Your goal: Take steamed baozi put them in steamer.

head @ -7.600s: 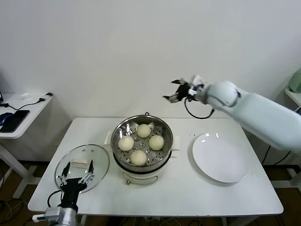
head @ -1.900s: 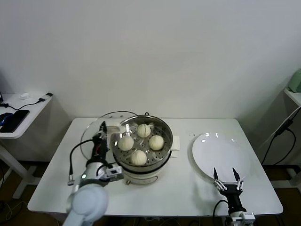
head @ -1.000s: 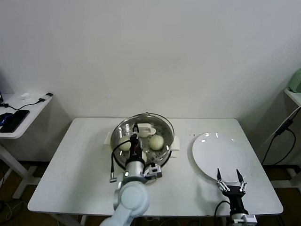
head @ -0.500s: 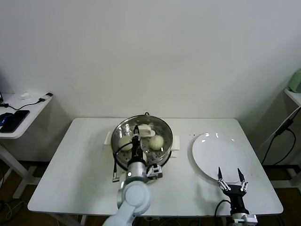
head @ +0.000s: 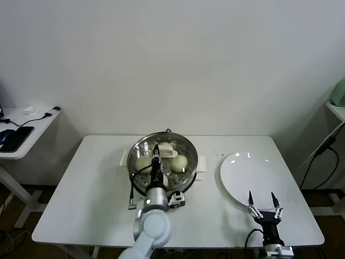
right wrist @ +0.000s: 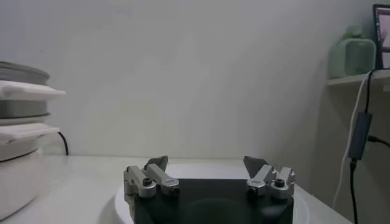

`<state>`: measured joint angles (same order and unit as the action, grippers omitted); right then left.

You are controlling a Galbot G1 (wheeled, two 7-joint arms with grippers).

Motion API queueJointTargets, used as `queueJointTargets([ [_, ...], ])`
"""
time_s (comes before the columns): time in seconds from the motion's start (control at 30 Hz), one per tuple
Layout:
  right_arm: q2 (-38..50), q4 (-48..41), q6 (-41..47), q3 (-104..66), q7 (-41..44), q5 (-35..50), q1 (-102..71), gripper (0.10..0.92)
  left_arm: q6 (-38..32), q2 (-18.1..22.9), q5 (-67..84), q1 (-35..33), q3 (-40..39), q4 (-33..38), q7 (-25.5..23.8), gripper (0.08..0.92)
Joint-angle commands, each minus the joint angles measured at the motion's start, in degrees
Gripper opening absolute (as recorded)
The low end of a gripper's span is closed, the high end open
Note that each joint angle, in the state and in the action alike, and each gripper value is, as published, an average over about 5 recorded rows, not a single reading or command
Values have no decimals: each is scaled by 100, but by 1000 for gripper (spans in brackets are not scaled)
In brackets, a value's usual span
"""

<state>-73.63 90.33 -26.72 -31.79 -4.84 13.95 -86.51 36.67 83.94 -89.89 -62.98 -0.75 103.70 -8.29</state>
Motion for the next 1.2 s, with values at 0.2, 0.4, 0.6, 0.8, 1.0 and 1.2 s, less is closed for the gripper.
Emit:
queueJointTargets([
  [0.2,30,55,28,48,8,-20,15,823,-11,-204,349,-105,-78,354,-36,244],
  [0.4,57,92,91,104,18,-13,9,823,-28,-321,694,-232,-130,879,-142,425],
  [0.6,171,136,162,275,-20,22,-12,823,-244,-530,1409,-462,-164,1515,-108,599],
  [0.8,242,174,139,475,-224,289,-50,823,-1108,-586,3948,-783,518,2044,879,767],
  [1.0,391,321,24,571,-356,393,-154,823,-1728,-631,7534,-1196,2024,2340,1634,821],
  [1.2,515,501,60,538,-361,371,-222,823,-2718,-810,10913,-1736,3700,1992,1771,823],
])
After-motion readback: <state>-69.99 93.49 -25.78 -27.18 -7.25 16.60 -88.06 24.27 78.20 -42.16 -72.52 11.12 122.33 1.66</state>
